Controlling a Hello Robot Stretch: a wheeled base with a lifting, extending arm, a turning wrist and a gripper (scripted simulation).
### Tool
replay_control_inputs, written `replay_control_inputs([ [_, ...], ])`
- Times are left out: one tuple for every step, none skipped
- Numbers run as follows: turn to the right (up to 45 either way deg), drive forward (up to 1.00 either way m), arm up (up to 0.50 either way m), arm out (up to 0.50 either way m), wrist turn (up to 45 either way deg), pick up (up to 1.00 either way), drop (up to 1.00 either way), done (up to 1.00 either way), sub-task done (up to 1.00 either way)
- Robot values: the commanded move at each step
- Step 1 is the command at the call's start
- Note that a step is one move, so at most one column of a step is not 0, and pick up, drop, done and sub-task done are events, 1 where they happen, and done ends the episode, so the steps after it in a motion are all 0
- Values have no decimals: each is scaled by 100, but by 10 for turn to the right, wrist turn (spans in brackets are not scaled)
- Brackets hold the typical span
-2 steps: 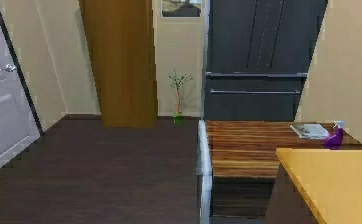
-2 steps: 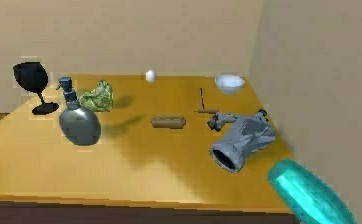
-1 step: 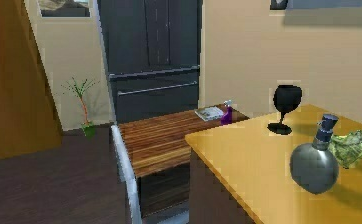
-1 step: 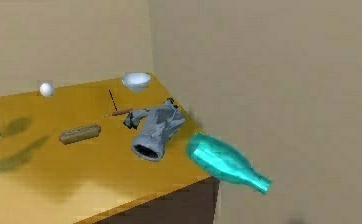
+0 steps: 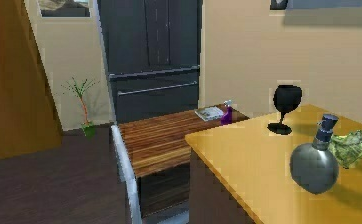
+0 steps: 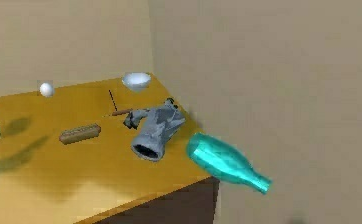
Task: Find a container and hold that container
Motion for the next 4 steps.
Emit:
replay_control_inputs([
  [0, 0, 38, 0, 0, 0, 0, 0, 0],
  [0, 0, 0, 16, 0, 0, 0, 0, 0],
  [0, 0, 0, 0, 450, 0, 0, 0, 0],
  [0, 0, 0, 0, 450, 0, 0, 0, 0],
])
